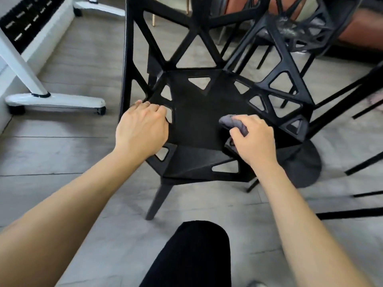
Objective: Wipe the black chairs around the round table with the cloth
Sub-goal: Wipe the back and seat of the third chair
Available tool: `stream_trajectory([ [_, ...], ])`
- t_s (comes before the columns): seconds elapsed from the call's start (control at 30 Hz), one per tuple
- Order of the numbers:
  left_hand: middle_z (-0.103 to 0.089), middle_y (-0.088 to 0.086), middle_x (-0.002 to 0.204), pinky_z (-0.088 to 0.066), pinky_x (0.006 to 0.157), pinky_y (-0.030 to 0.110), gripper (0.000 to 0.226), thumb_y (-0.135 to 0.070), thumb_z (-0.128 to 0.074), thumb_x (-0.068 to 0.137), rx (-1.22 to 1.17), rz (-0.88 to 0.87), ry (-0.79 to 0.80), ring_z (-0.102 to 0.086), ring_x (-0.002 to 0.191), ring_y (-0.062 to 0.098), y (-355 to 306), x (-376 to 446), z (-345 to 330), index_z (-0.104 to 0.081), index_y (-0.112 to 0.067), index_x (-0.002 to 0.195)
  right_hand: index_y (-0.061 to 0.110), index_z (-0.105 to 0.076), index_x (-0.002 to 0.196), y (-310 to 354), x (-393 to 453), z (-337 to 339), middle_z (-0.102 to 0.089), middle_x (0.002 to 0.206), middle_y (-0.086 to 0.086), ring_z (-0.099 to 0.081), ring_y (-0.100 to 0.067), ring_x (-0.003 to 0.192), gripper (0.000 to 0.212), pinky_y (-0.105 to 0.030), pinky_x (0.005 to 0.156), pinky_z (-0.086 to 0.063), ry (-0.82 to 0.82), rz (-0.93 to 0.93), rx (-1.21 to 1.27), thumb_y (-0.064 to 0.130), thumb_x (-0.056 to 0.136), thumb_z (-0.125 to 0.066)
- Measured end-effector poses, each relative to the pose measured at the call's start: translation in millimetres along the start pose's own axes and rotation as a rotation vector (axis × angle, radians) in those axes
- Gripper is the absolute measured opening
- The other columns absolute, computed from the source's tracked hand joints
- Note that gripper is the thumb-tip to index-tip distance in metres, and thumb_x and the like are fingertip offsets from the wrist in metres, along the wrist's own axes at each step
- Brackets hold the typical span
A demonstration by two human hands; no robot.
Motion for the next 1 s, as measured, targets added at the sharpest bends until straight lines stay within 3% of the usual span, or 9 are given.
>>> stream_trajectory([
  [0.1,-0.072,0.012,0.093,-0.045,0.102,0.046,0.022,-0.015,-0.048,0.092,0.025,-0.052,-0.002,-0.065,0.095,0.036,1.0,-0.8,-2.0,-0.069,-0.008,0.094,0.022,-0.070,0.104,19.3,-40.4,0.2,-0.066,0.102,0.001,-0.058,-0.029,0.094,0.032,-0.042,0.083,-0.041,-0.226,-0.108,0.077,0.032,0.081,-0.050],
  [0.17,-0.072,0.011,0.094,-0.044,0.101,0.045,0.021,-0.014,-0.051,0.090,0.017,-0.065,0.003,-0.064,0.097,0.036,2.2,-0.6,-1.7,-0.070,-0.009,0.096,0.018,-0.072,0.102,69.2,-67.7,-14.8,-0.067,0.101,0.000,-0.060,-0.029,0.094,0.027,-0.042,0.083,-0.041,-0.319,0.003,0.120,0.027,0.080,-0.059],
  [0.3,-0.072,0.014,0.088,-0.048,0.081,0.042,0.022,-0.015,-0.048,0.089,-0.013,-0.071,-0.011,-0.065,0.086,0.038,3.7,-1.7,6.2,-0.069,-0.008,0.088,0.014,-0.072,0.113,160.1,-108.8,-42.5,-0.067,0.114,-0.004,-0.058,-0.027,0.105,0.036,-0.043,0.091,-0.041,-0.271,0.241,0.162,0.032,0.084,-0.061],
  [0.43,-0.071,0.017,0.085,-0.048,0.074,0.043,0.015,-0.013,-0.055,0.092,0.017,-0.055,-0.010,-0.066,0.082,0.040,2.1,-7.8,9.0,-0.065,-0.007,0.084,0.013,-0.074,0.114,97.9,-102.0,-31.4,-0.068,0.116,-0.007,-0.062,-0.030,0.105,0.036,-0.046,0.091,-0.046,-0.351,0.311,0.100,0.032,0.092,-0.053],
  [0.57,-0.069,0.020,0.083,-0.048,0.075,0.044,0.017,-0.012,-0.054,0.094,0.035,-0.044,-0.035,-0.065,0.081,0.042,0.8,-7.4,10.2,-0.061,-0.005,0.079,0.009,-0.072,0.114,-21.1,-86.4,-8.9,-0.066,0.118,-0.010,-0.061,-0.034,0.105,0.036,-0.050,0.091,-0.047,-0.495,-0.102,0.066,0.016,0.080,-0.064],
  [0.67,-0.067,0.022,0.080,-0.046,0.076,0.046,0.018,-0.010,-0.051,0.095,0.044,-0.064,-0.030,-0.063,0.077,0.042,-3.1,-6.6,11.3,-0.059,-0.003,0.080,0.009,-0.070,0.114,-49.9,-70.9,-1.0,-0.065,0.116,-0.009,-0.059,-0.033,0.102,0.036,-0.052,0.086,-0.047,-0.539,-0.316,0.106,0.016,0.079,-0.061],
  [0.73,-0.067,0.022,0.082,-0.043,0.079,0.048,0.018,-0.012,-0.049,0.096,0.068,-0.063,-0.006,-0.063,0.080,0.042,-2.9,-4.2,9.5,-0.059,-0.003,0.084,0.010,-0.068,0.116,-27.4,-75.5,-8.8,-0.063,0.121,-0.011,-0.058,-0.035,0.106,0.037,-0.052,0.089,-0.046,-0.552,-0.310,0.087,0.017,0.081,-0.062],
  [0.87,-0.068,0.021,0.092,-0.042,0.085,0.050,0.017,-0.015,-0.047,0.097,0.097,-0.063,0.037,-0.062,0.090,0.043,-1.6,-3.2,5.6,-0.060,-0.005,0.092,0.016,-0.072,0.117,40.6,-110.7,-29.2,-0.061,0.131,-0.012,-0.054,-0.035,0.125,0.034,-0.053,0.111,-0.034,-0.535,-0.152,0.014,0.023,0.085,-0.061],
  [1.0,-0.069,0.022,0.105,-0.044,0.088,0.051,0.020,-0.016,-0.048,0.097,0.087,-0.062,0.037,-0.062,0.100,0.044,-0.6,-5.4,7.9,-0.063,-0.004,0.102,0.020,-0.074,0.113,26.9,-105.9,-21.9,-0.065,0.122,-0.008,-0.059,-0.032,0.112,0.032,-0.046,0.101,-0.039,-0.443,0.095,-0.037,0.020,0.082,-0.067],
])
Point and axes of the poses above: each hand's wrist, its own x-axis towards the middle knuckle, its own z-axis out of the back of the hand, y = z × x, the point moved 2 cm from there along x, towards the middle knuckle
